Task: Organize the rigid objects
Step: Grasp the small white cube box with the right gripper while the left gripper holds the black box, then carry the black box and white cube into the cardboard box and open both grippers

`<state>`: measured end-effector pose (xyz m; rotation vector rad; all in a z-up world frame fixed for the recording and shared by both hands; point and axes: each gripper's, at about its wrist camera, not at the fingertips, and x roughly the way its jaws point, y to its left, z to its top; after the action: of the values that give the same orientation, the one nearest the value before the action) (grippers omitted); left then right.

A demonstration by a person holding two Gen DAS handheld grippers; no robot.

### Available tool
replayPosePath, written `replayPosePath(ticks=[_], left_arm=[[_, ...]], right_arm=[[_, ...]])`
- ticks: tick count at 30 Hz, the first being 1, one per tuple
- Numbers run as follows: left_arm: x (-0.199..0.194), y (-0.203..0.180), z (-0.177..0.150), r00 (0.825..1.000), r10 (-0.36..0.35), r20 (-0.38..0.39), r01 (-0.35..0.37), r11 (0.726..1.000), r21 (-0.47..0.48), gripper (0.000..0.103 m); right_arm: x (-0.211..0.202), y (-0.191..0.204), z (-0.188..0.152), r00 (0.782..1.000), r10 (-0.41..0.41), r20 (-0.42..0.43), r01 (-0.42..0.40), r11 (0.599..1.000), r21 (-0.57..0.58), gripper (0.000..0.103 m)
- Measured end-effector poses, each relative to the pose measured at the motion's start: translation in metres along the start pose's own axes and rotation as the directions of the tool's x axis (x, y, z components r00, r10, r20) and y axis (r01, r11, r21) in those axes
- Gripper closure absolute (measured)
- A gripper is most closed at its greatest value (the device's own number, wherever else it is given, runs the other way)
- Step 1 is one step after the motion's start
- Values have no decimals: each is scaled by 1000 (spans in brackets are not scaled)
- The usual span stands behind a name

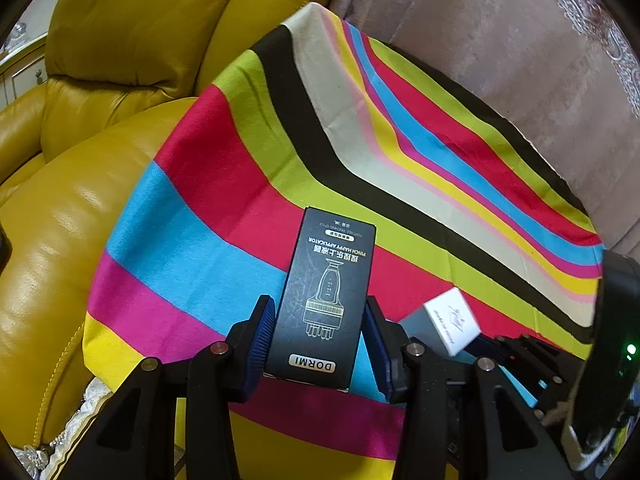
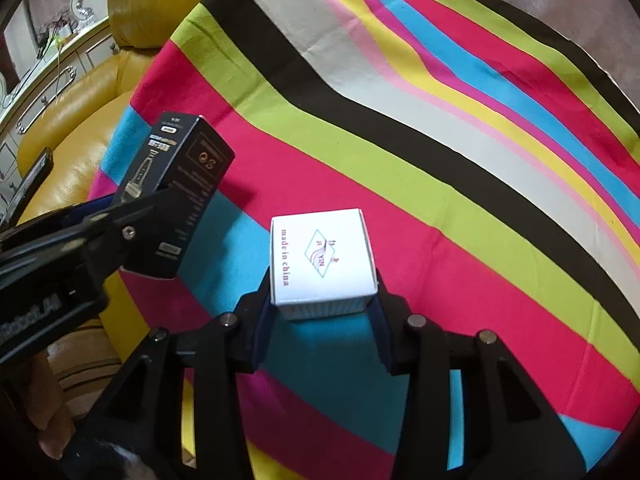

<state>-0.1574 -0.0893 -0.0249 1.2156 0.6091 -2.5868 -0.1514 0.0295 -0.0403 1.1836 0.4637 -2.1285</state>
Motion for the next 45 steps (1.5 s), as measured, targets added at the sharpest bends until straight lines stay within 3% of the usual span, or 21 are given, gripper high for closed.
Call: replayPosePath(ticks=[5,9,12,17,22,27,33,35,36,45], left_arm=[[5,-15,-6,998,-34,-51,38,997,71,58],[11,-33,-15,990,-68,-120,87,984,158,58],[12,-50,-24,978,-103,-183,144,963,227,58],[10,-78,-43,958,-124,-258,215,907,363,58],[17,-86,-49,953,-89,-291,204,896,395,56],[18,-86,-52,953,-67,-294,187,896,402,50],[12,-88,-55,957,-41,-288,169,885,433,49],[12,-89,-54,957,-41,-287,169,884,436,53],[12,-89,-55,957,-38,-286,166,883,438,60],[-5,-96,-54,977,-37,-208,135,868,478,61]], right_arm=[[-17,-7,-18,997,-73,-33,74,995,59,57],[-36,-28,-45,992,-84,-92,101,974,201,57],[-57,-42,-63,987,-113,-118,142,951,275,57],[-77,-58,-94,979,-132,-156,180,917,356,57],[-79,-68,-107,979,-118,-169,178,899,401,56],[-72,-63,-103,974,-124,-190,186,914,360,56],[-68,-69,-101,974,-124,-190,188,912,366,56],[-65,-73,-100,973,-127,-195,192,909,369,56],[-64,-74,-99,973,-125,-194,190,909,370,56],[-77,-72,-101,981,-130,-143,174,915,363,58]])
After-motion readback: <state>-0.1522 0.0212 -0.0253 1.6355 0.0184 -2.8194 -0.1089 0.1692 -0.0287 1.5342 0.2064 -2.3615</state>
